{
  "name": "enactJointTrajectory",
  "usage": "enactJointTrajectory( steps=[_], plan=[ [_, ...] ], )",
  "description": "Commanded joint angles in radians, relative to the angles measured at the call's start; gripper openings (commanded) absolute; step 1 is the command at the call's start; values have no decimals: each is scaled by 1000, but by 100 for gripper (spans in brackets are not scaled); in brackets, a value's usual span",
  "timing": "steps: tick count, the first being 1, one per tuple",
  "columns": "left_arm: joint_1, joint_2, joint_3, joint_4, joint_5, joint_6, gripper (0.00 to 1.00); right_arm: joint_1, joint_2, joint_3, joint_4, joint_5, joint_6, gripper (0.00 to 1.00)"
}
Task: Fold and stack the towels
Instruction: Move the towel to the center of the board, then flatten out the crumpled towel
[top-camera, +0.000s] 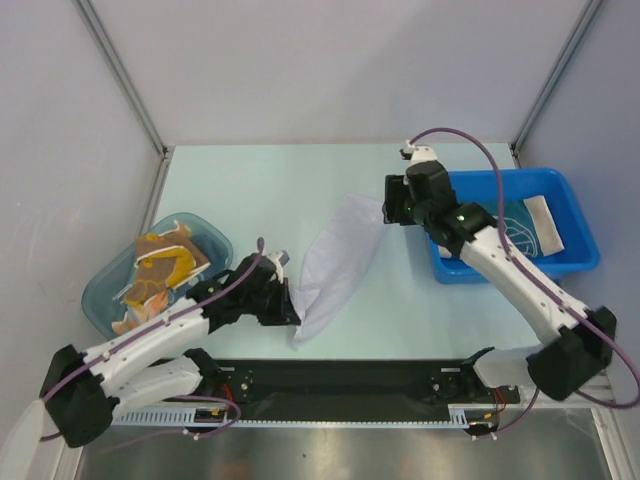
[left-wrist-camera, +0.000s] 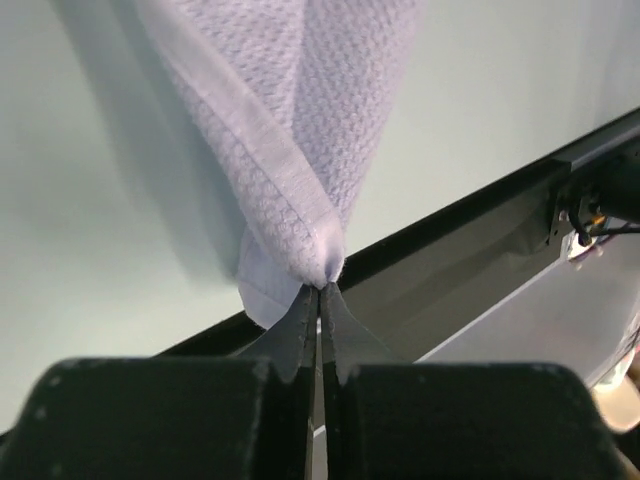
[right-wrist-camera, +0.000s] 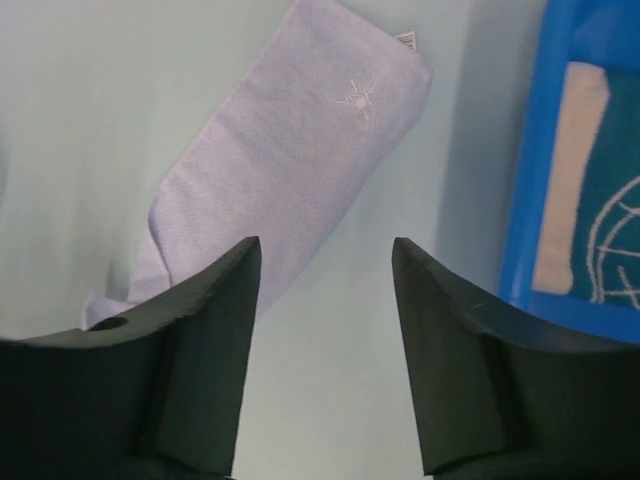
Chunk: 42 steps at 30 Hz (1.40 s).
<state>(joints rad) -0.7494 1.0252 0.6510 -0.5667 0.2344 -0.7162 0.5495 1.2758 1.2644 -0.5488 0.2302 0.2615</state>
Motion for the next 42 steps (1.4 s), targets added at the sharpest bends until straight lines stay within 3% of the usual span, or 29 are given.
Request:
enactJointTrajectory(
  steps=[1,3,5,6,7,9,11,12,15,17,22,27,34,42],
  plan=[
    [-14,-170,-89,15,-119,-217,3,3,123,44,108,-68,35,58],
    [-16,-247,-111,-57,-197,-270,8,1,242,99,118,-77,45,50],
    [-15,-365,-106,-87,-274,-307,30,1,349,139,141,-95,58,47],
    [-13,-393,-76,-84,-296,-307,45,1,379,145,154,-112,62,45],
    [-1,-416,-53,-73,-317,-267,69,4,405,154,170,-130,61,45],
    [25,-352,49,-16,-340,-192,76,9,466,179,158,-149,59,44],
    [70,-256,142,26,-349,-47,75,6,473,175,138,-144,59,43],
    [82,-132,242,33,-362,-2,74,3,464,165,136,-146,61,43],
    [169,82,408,67,-299,179,66,-11,378,122,133,-144,62,43],
    [209,293,596,77,-247,300,57,-19,291,96,131,-138,55,43],
    [219,654,910,142,-201,524,54,-28,136,30,154,-137,28,43],
    [213,977,1203,59,-176,612,51,-45,-7,-69,217,-152,9,45],
    [213,1303,1473,-38,-99,632,48,-69,-59,-111,253,-212,4,45],
    [211,1457,1541,-36,-79,595,48,-80,-52,-129,254,-219,-10,44]
  ],
)
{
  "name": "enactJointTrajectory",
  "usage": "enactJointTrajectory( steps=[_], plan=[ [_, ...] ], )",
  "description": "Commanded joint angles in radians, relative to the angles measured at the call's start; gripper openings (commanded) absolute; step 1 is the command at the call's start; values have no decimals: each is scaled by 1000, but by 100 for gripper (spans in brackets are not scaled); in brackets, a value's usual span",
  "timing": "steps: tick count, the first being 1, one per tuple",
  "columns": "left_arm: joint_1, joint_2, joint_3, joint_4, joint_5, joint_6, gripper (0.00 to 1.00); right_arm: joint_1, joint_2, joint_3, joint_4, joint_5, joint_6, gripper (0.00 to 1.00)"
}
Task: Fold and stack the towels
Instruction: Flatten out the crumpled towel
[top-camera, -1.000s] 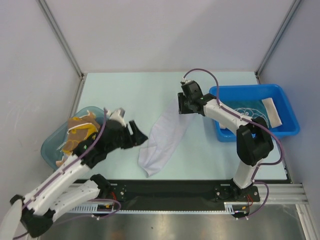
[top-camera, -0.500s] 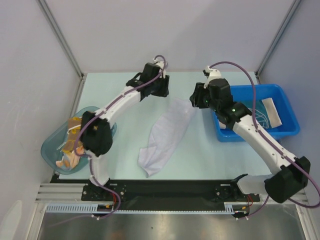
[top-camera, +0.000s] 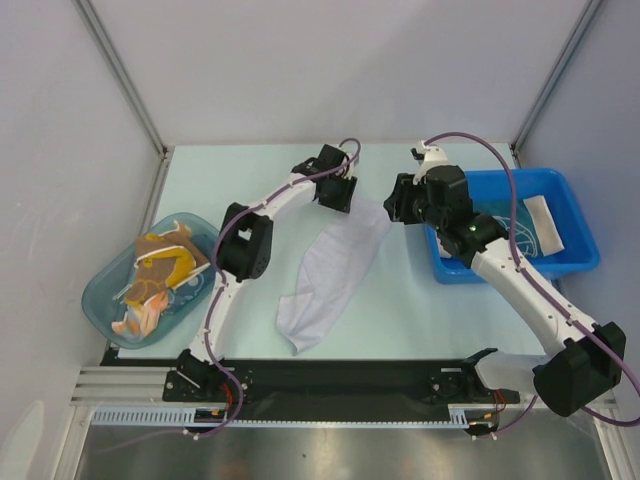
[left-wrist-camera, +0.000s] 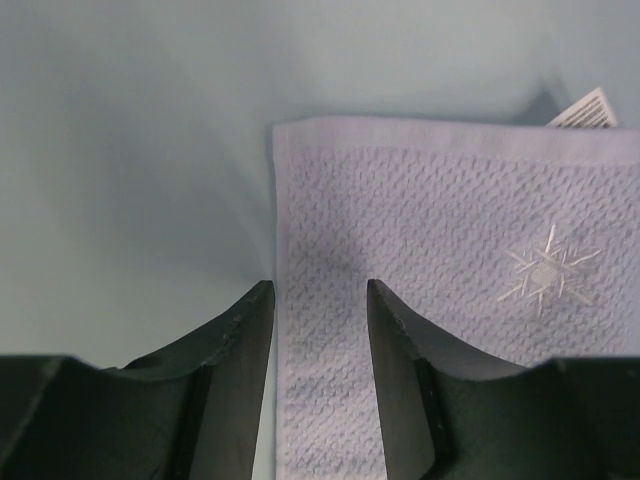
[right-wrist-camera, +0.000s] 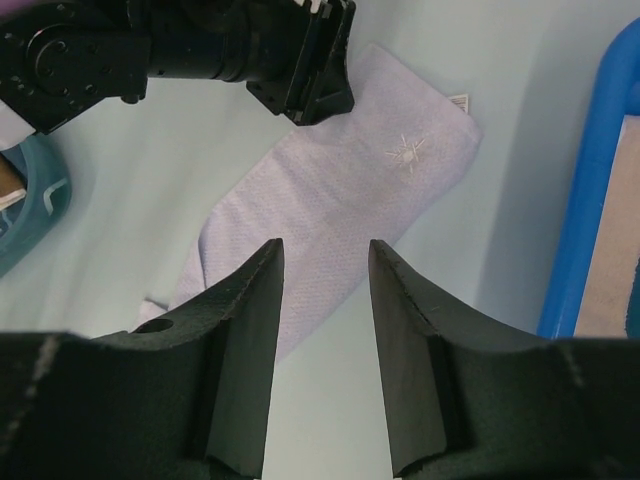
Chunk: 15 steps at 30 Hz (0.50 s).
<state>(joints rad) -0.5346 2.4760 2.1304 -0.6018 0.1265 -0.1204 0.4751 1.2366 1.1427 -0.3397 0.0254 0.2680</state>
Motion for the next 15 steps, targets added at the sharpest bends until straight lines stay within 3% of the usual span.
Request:
enactJointTrajectory(
  steps=[1,6,12,15],
  plan=[
    [-4,14,71,-4,21,-7,48,-6,-15,-12,50,-15,-15,44],
    [-4,53,69,-15,-18,-12,43,-6,-26,-26,59,-55,-4,44],
    [-21,54,24,-12,-10,-36,27,-7,-32,-37,54,-59,4,45],
    [-44,32,-21,-6,-43,-47,12,-7,-37,-43,50,-56,13,45]
  ],
)
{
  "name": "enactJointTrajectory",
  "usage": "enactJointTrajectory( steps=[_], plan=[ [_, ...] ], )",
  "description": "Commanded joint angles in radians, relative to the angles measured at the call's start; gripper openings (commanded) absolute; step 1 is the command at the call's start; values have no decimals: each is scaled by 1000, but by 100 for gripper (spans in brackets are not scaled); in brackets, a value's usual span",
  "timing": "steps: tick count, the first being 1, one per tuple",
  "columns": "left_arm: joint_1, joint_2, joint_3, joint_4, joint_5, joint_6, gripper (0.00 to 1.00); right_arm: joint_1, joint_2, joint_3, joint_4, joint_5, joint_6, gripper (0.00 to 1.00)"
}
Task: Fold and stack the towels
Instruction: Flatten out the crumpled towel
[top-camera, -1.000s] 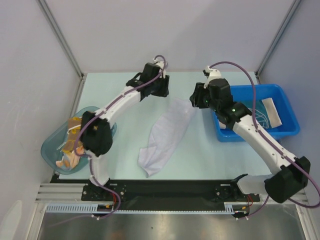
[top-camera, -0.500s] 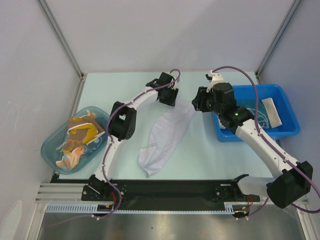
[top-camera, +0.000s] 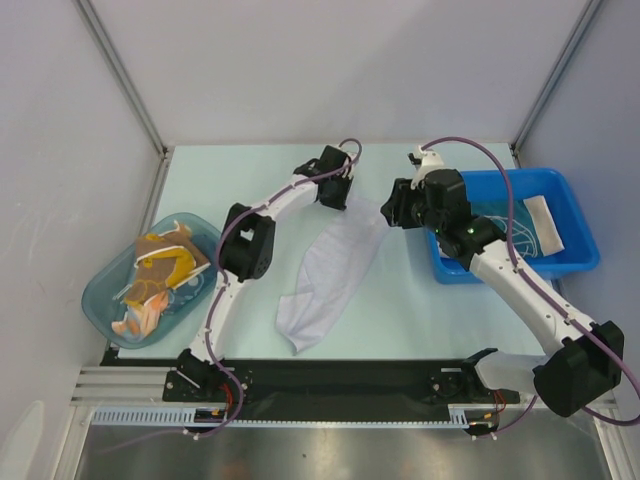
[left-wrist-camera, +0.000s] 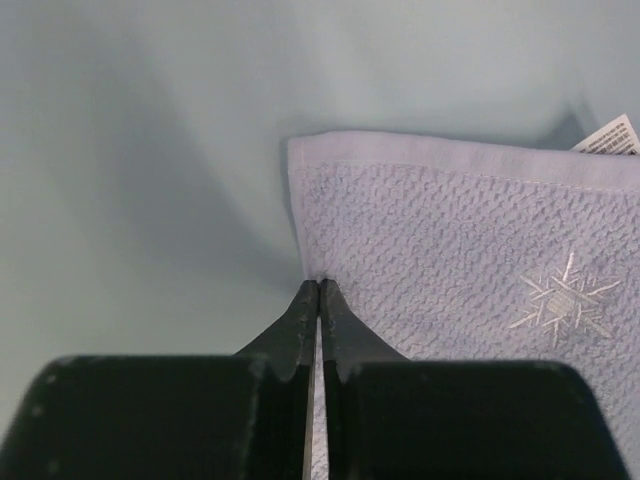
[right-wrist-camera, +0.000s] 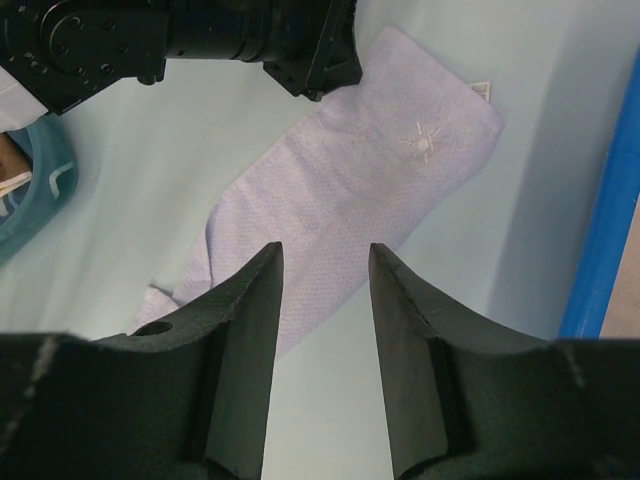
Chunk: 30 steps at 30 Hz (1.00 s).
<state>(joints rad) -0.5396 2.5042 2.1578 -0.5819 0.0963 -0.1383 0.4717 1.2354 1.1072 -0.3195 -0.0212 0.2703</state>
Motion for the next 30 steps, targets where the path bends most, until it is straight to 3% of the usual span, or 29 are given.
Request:
enactJointTrajectory(
  steps=[1,4,9,12,20,25,30],
  plan=[
    [-42,-4,-56,-53,-23,-52,0,-4,-39,-10,33,-14,15,45],
    [-34,-109,-185,-82,-79,-124,0,-5,-22,-15,45,-25,24,46],
    [52,-551,-685,60,-70,-274,0,-8,93,42,25,-39,49,45],
    [121,-738,-821,114,-33,-291,0,-10,179,100,28,-29,63,44],
    [233,-801,-869,59,-10,-236,0,-16,484,279,80,-68,40,42],
    [254,-798,-883,16,-52,-225,0,-21,758,486,45,-221,23,44],
    [260,-778,-912,-62,-133,-254,0,4,920,608,14,-304,9,47]
  ],
)
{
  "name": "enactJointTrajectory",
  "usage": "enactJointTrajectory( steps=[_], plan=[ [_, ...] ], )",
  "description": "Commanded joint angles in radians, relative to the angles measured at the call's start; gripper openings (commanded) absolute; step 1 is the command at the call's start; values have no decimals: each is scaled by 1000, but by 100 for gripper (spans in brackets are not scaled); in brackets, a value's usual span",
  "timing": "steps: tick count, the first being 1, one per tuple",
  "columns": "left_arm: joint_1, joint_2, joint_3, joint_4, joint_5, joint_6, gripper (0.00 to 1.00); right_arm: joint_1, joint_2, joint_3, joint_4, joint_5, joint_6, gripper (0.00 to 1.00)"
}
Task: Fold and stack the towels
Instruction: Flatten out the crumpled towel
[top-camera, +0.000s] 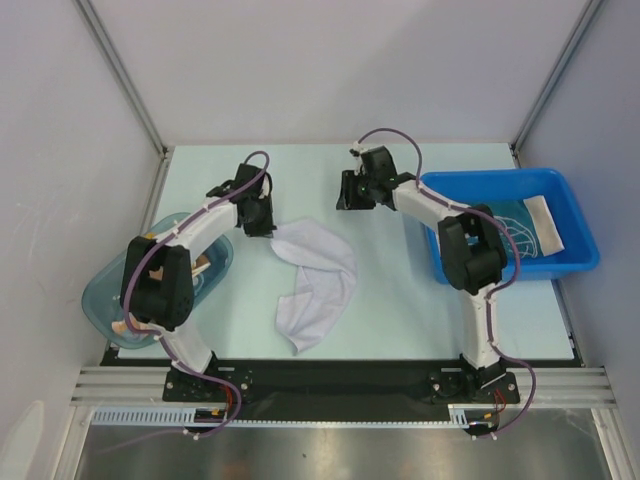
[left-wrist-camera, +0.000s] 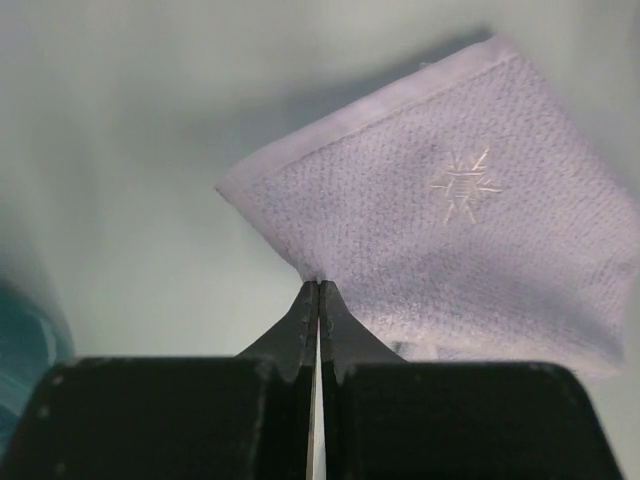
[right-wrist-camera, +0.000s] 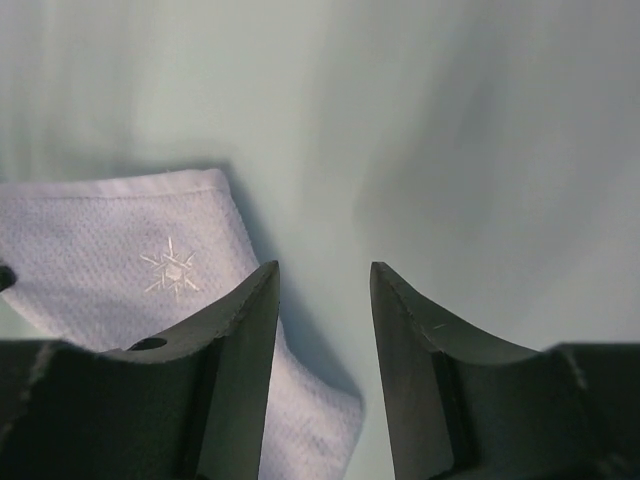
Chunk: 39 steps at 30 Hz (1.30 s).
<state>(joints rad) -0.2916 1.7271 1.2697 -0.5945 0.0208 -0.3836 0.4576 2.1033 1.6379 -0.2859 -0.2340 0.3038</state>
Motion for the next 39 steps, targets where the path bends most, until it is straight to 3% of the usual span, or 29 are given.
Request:
enactJointTrajectory(
  steps=[1,6,13,19,23,24,26,29,34,39],
  plan=[
    [14,-3,-33,-54,-62,-14,0,23,90,91,-21,-105,-32,48],
    [16,-1,-90,-56,-67,-29,0,61,179,175,-45,-180,-83,51],
    [19,15,-90,-42,-53,-28,0,102,216,154,-15,-278,-71,50],
    [19,34,-55,9,51,-32,0,90,233,146,10,-338,-9,42],
    [17,49,-23,7,82,-43,0,69,150,73,19,-234,23,4],
    [16,45,-7,15,97,-43,0,56,118,48,31,-181,29,0],
    [8,20,20,18,143,-47,0,40,-14,-5,4,-92,31,0],
    [-20,-35,69,15,179,-93,0,44,-214,-68,-160,164,-63,1],
    [-54,-70,-1,-34,108,-106,0,121,-371,-271,-251,228,-62,12],
    [-54,-63,-189,9,15,-103,0,154,-440,-507,-82,165,20,35]
  ],
)
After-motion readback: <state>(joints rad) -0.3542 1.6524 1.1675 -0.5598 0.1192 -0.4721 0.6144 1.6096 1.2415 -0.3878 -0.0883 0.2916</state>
